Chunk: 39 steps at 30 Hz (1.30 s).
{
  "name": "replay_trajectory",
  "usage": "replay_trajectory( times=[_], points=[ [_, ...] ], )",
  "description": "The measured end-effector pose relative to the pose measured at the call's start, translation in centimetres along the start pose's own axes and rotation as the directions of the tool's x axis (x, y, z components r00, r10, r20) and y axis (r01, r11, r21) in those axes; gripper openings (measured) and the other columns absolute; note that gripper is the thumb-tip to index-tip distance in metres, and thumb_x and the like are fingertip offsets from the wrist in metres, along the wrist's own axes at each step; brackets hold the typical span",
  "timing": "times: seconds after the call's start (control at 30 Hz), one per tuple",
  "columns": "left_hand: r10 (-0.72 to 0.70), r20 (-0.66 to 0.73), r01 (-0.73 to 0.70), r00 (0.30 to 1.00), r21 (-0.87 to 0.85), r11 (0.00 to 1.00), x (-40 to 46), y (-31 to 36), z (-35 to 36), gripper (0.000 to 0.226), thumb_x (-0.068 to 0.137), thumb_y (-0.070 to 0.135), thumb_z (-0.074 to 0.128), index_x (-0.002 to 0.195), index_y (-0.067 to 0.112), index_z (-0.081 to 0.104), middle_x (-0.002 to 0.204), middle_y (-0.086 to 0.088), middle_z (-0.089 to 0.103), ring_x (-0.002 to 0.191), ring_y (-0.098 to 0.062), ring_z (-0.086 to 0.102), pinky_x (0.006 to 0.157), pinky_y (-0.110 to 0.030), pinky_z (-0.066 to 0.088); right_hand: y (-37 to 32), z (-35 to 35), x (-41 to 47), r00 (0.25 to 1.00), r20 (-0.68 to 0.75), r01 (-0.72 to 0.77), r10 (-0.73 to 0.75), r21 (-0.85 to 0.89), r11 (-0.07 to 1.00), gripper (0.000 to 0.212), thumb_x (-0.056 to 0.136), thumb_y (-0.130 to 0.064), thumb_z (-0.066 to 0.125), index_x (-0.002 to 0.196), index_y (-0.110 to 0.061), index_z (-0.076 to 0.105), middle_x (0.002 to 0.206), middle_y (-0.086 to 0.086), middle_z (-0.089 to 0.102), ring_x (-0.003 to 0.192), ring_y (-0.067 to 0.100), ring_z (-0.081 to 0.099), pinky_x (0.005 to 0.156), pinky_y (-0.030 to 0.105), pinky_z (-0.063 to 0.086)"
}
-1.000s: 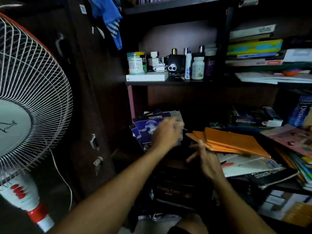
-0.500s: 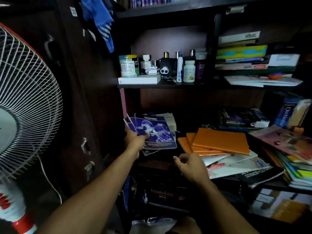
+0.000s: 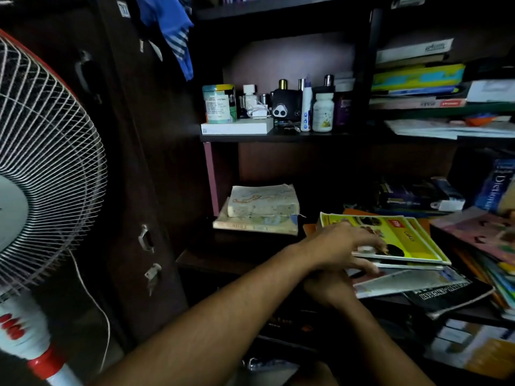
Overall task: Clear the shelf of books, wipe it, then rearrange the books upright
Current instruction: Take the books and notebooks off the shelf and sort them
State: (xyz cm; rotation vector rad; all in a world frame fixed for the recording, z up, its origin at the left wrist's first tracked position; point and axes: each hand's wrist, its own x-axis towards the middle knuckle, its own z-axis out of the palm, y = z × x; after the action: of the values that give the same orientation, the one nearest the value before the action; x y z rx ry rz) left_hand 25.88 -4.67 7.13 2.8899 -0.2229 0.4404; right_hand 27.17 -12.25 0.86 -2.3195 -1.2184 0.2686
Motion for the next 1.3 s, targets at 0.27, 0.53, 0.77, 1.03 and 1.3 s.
replay_trajectory(
  times=[0.27,0.53,0.77,1.03,1.3],
  points=[
    [-0.529,-0.282,0.546,0.801,-0.02,0.838,-7.6,-10.6,-0.3,0.054,0.098,0.034,0.06,0.148,0.022,0.047,0.15,-0.007,0.049,0.138,-0.027,0.043,0.112,-0.033,0.031,-0.1,0.0,0.4,0.988,-0.129,-0.015,0.081,0.444,0.896,0.056,0.103,-0.061,0.026,0.154,-0.052,0.005,0.085,-0.005,0.073,0.114,0.027,0.062,0.099,0.042,0.042],
    [-0.716,-0.216,0.748,0.664,0.159,0.645,-10.5,-15.0,1.7,0.082,0.094,0.068,0.046,0.16,0.038,0.008,0.17,-0.001,0.001,0.152,-0.029,0.012,0.12,-0.046,0.022,-1.2,0.1,0.2,0.987,-0.15,-0.02,0.051,0.202,0.979,0.06,0.099,-0.046,0.047,0.154,-0.033,0.028,0.126,0.004,0.066,0.115,0.028,0.062,0.09,0.04,0.053],
    [-0.789,-0.18,0.808,0.587,0.177,0.561,-9.3,-15.3,0.8,0.104,0.083,0.081,0.049,0.16,0.035,-0.004,0.167,0.001,-0.022,0.152,-0.035,0.006,0.12,-0.049,0.025,-1.2,0.6,0.9,0.982,-0.188,0.003,0.025,0.148,0.989,0.054,0.1,-0.04,0.046,0.15,-0.029,0.03,0.119,0.007,0.066,0.11,0.03,0.062,0.082,0.041,0.052],
    [-0.801,-0.217,0.829,0.559,0.164,0.534,-9.2,-15.8,1.0,0.106,0.077,0.087,0.05,0.16,0.032,0.014,0.169,-0.002,0.003,0.153,-0.034,0.012,0.121,-0.046,0.023,-1.6,1.9,1.5,0.976,-0.219,0.013,-0.005,0.034,0.999,0.039,0.098,-0.039,0.044,0.134,-0.024,0.044,0.103,0.006,0.067,0.099,0.031,0.065,0.071,0.039,0.046],
    [-0.694,-0.341,0.772,0.634,0.327,0.544,-10.2,-13.1,1.2,0.08,0.074,0.087,0.052,0.126,0.026,0.059,0.138,-0.004,0.03,0.111,-0.026,0.058,0.086,-0.039,0.055,-1.4,2.1,1.6,0.979,-0.204,0.012,-0.006,0.028,1.0,0.023,0.099,-0.04,0.042,0.109,-0.022,0.052,0.099,0.006,0.063,0.095,0.03,0.064,0.068,0.038,0.044]
  ],
)
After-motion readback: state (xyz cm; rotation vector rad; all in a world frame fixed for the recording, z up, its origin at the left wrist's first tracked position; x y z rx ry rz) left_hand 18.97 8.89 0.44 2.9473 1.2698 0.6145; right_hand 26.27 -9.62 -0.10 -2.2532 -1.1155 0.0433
